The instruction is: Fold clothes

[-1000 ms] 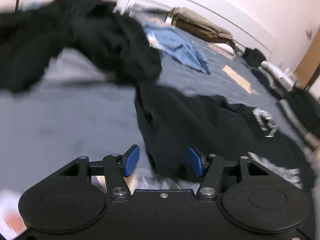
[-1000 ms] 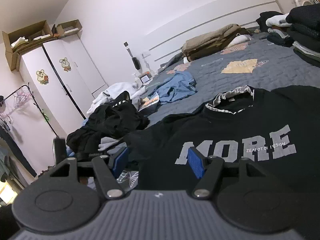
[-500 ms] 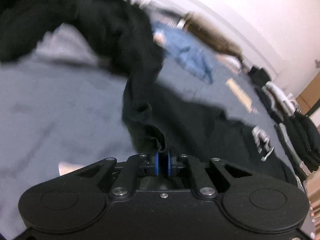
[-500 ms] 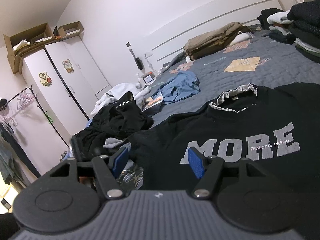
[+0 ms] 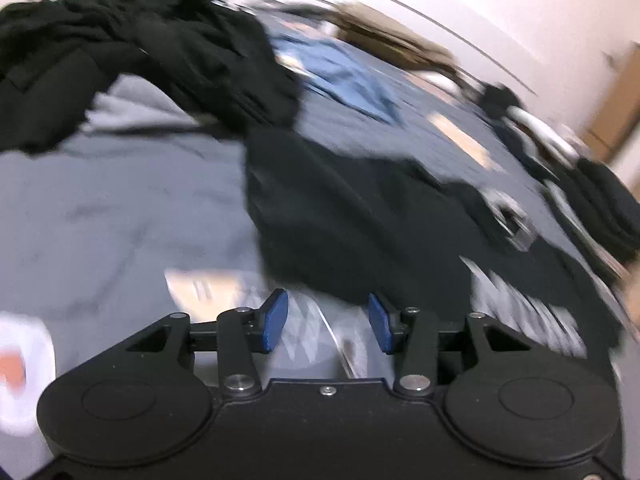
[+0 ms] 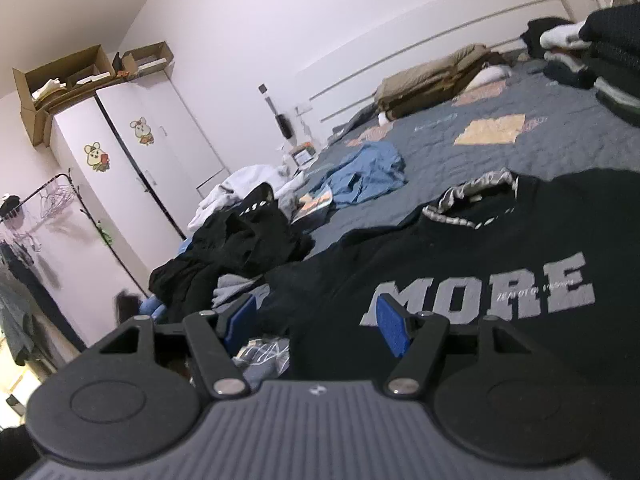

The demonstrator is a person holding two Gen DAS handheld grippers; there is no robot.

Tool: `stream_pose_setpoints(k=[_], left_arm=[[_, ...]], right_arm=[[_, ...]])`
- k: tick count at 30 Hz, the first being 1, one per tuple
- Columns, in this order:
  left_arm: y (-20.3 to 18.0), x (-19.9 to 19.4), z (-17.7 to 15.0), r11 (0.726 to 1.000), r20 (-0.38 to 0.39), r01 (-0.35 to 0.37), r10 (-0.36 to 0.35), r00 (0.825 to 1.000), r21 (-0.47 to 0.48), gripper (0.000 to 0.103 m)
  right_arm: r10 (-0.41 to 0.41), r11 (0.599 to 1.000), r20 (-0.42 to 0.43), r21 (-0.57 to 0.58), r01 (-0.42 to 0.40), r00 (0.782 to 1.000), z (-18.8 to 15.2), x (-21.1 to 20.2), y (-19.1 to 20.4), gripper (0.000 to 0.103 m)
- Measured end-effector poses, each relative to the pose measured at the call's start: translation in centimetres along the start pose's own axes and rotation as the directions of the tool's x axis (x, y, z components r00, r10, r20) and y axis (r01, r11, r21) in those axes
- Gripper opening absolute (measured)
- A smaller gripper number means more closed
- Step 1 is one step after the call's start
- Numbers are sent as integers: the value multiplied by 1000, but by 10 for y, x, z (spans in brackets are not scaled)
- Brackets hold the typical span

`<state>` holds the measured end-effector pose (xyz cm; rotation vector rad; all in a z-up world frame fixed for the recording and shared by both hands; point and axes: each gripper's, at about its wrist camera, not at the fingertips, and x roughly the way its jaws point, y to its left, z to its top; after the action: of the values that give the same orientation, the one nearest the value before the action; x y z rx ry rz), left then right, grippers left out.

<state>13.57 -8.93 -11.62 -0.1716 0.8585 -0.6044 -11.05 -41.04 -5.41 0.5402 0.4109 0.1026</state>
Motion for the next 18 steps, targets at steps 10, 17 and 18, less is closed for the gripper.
stream_pose_setpoints(k=[10,17,18], left_arm=[[-14,-21,-74,994,-89,101,-104,991,-35,41],[-15,-64,-81,983,-6,169,-169,986,-73,4],[-16,-72,-81,983,1,165,-166,986,-74,4]], right_arm=[[5,999,-110,-45,-10,994,-22,19,19,66],[22,996,-124,-81,-32,992,-28,16,35,66],[25,996,-120,-85,-35,992,-27,15,36,66]])
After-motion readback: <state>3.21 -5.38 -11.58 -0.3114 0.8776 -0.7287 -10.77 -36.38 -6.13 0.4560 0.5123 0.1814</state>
